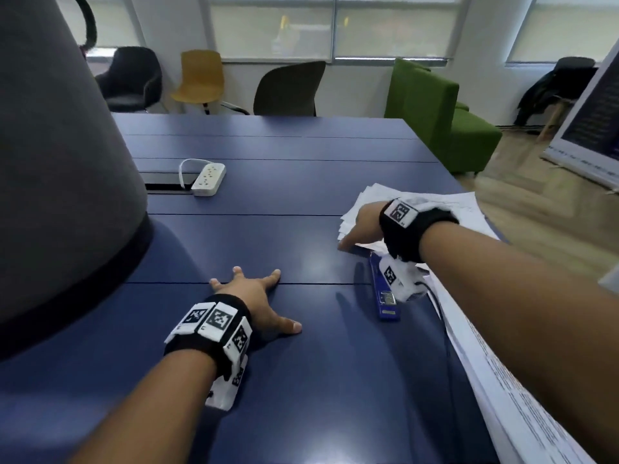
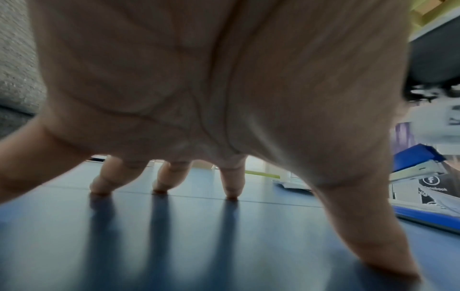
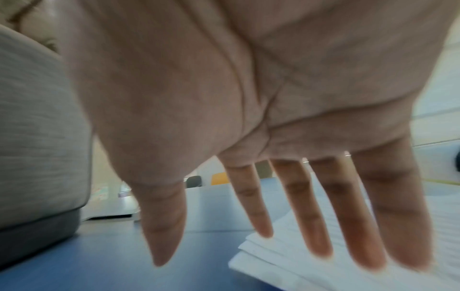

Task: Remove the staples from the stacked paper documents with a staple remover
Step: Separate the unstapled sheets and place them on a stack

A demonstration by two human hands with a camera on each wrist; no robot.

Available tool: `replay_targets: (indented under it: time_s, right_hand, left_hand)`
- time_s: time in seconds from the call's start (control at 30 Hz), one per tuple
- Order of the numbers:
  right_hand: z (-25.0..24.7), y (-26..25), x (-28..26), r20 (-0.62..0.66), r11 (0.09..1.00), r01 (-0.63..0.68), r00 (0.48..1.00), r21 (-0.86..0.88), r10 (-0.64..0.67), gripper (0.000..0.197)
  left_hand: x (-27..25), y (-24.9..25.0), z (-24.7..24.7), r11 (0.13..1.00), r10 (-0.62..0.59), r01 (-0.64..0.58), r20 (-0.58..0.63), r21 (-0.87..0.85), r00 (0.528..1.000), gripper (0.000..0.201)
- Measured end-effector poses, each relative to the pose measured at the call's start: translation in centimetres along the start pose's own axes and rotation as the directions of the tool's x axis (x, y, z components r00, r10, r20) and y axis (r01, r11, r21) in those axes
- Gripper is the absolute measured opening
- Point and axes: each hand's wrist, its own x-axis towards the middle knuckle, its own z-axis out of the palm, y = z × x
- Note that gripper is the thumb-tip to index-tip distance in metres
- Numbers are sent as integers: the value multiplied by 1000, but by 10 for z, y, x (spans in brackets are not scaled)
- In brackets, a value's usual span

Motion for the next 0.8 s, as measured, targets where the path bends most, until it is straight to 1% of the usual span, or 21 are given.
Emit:
replay_targets:
  time_s: [0.03, 0.07, 0.13, 0.2, 0.23, 0.33, 0.37, 0.43, 0.5, 0.53, 0.57, 0.6, 0.67, 0.73, 0.77, 0.8]
  right_hand:
    - [-6, -3, 10, 4, 1000, -20, 1000, -4, 20, 53]
    - [-11, -6, 19, 0, 1000, -18, 1000, -16, 18, 55]
    - [-9, -10, 32, 44, 997, -18, 999, -81, 21, 55]
    - [-1, -10, 41, 79, 989, -16, 997, -144, 28, 55]
    - [1, -10, 42, 74, 987, -26, 997, -156, 38, 56]
    - [1, -13, 44, -16, 976, -56, 998, -209, 54, 57]
    - [0, -14, 45, -10, 973, -53, 999, -225, 52, 55]
    - [0, -16, 51, 107, 958, 7, 994, -286, 24, 55]
    - [11, -13, 69, 232, 942, 79, 973, -327, -1, 66]
    - [19, -6, 89, 246, 938, 90, 969, -335, -5, 63]
    - [22, -2, 99, 244, 940, 93, 970, -329, -10, 54]
    - [19, -5, 94, 226, 946, 76, 974, -315, -3, 42]
    - [13, -15, 69, 178, 949, 59, 984, -308, -3, 27]
    - [14, -15, 62, 130, 945, 42, 992, -323, 0, 19]
    - [15, -12, 58, 107, 948, 43, 994, -314, -10, 20]
    - [14, -8, 54, 102, 947, 37, 995, -318, -5, 25]
  left_hand:
    - [-1, 0, -2, 1000, 10, -10, 3, 7, 1000, 124]
    - [-2, -1, -3, 1000, 14, -14, 7, 6, 1000, 123]
    - [0, -2, -1, 1000, 10, -10, 6, -26, 1000, 124]
    - [6, -5, 2, 997, 5, -4, 17, -78, 1000, 129]
    - [8, -6, 5, 995, 6, -3, 23, -99, 1000, 131]
    - [11, -7, 7, 994, 8, -6, 18, -110, 1000, 131]
    - [10, -7, 7, 993, 10, -8, 14, -114, 1000, 130]
    - [10, -7, 7, 992, 13, -12, 11, -123, 1000, 129]
    - [11, -8, 7, 992, 11, -10, 8, -123, 1000, 129]
    - [12, -9, 7, 992, 10, -9, 9, -122, 1000, 129]
    - [13, -8, 7, 993, 11, -10, 11, -120, 1000, 129]
    - [13, -8, 7, 993, 12, -10, 16, -119, 1000, 129]
    - [14, -8, 6, 993, 9, -6, 23, -116, 1000, 129]
    - [14, -8, 6, 993, 7, -4, 26, -115, 1000, 129]
    - [14, -8, 6, 994, 9, -6, 26, -113, 1000, 130]
    - [14, -8, 6, 994, 10, -7, 26, -107, 1000, 130]
